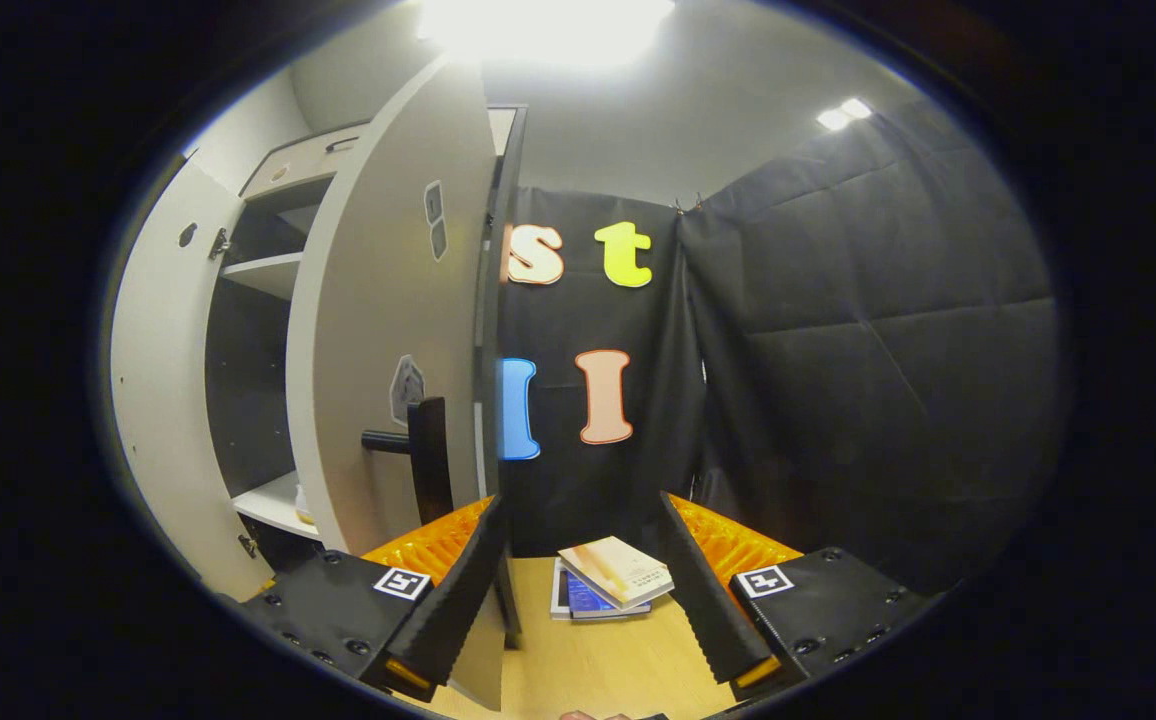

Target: Grab one shoe with the right hand and put it into the shoe cabinet, grab the other shoe with the left hand and put it into the shoe cabinet; then close the right door with the right hand and the left door with the left hand.

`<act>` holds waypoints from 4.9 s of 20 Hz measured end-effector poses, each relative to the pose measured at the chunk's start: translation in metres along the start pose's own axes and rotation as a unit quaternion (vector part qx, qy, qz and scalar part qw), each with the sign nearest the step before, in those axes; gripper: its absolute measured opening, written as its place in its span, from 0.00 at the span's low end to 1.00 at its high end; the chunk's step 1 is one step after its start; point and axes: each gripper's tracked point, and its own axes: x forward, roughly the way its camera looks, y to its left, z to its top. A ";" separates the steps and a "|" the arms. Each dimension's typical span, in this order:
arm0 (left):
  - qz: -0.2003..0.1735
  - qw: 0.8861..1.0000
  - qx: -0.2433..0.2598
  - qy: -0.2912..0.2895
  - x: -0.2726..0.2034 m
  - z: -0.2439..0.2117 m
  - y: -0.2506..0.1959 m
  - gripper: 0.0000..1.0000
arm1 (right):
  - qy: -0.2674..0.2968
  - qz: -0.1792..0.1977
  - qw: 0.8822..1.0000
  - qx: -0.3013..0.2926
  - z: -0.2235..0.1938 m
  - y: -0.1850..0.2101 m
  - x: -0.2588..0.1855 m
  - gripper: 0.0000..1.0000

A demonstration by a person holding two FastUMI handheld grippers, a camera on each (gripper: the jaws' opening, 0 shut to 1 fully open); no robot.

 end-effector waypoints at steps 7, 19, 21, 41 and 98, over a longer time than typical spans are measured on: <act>0.018 0.998 -0.053 0.006 -0.003 0.003 0.018 0.96 | 0.007 0.064 0.998 0.013 0.001 0.062 0.004 0.90; 0.075 0.997 -0.018 0.007 -0.022 0.007 0.070 0.96 | 0.002 0.118 0.993 0.005 -0.013 0.136 0.016 0.93; 0.084 0.996 -0.006 0.003 -0.021 0.011 0.083 0.96 | 0.015 0.117 0.993 0.004 -0.027 0.133 0.013 0.97; 0.057 0.996 -0.004 -0.073 0.106 0.144 0.182 0.96 | 0.101 0.066 0.993 0.001 -0.091 0.096 -0.033 0.96; -0.042 0.998 0.012 -0.038 0.088 0.111 -0.055 0.94 | 0.044 0.114 0.992 0.037 -0.061 0.107 0.032 0.93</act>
